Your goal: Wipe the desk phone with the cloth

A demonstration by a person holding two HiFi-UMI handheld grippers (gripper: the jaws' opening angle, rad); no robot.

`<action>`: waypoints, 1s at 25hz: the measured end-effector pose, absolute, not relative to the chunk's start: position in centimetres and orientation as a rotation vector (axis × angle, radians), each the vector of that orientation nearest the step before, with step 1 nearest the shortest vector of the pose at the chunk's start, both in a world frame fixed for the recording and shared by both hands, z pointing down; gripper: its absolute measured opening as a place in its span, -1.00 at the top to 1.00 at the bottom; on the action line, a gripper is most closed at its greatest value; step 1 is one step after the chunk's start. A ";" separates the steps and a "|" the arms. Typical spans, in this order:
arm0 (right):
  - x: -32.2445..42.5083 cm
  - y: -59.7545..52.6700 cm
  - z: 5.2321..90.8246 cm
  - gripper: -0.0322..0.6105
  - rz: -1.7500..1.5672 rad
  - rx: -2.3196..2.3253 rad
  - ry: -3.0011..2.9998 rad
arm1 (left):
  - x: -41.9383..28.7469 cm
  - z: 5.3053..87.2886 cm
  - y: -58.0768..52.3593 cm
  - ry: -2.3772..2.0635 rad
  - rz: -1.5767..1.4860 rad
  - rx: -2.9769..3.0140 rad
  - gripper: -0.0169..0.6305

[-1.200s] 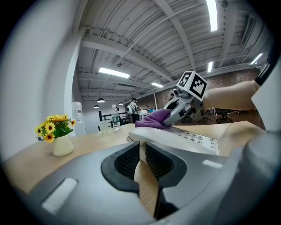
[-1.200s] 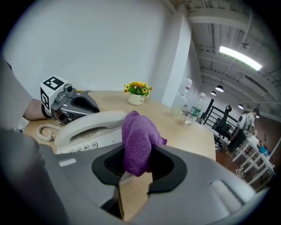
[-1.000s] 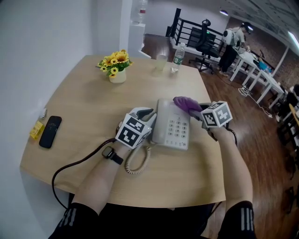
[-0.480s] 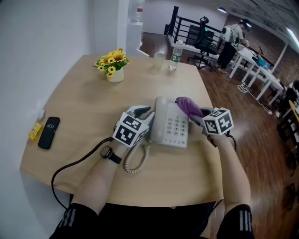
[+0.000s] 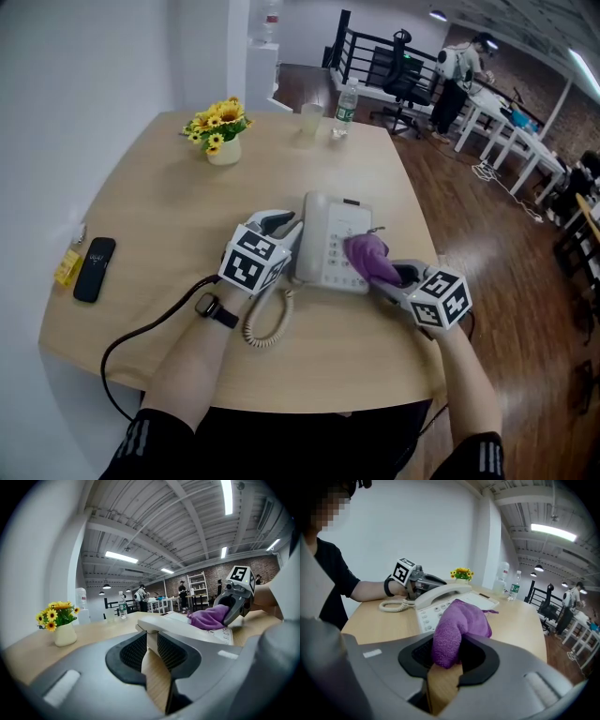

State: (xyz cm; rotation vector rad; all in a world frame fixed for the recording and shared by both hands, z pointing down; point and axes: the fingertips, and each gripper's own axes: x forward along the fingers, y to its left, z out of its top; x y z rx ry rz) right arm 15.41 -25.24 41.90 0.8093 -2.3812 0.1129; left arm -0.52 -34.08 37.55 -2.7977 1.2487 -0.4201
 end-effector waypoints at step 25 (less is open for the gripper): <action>12.6 -35.5 38.3 0.52 -0.062 0.891 -2.229 | -0.4 37.5 -34.0 1.243 -0.422 -2.809 0.75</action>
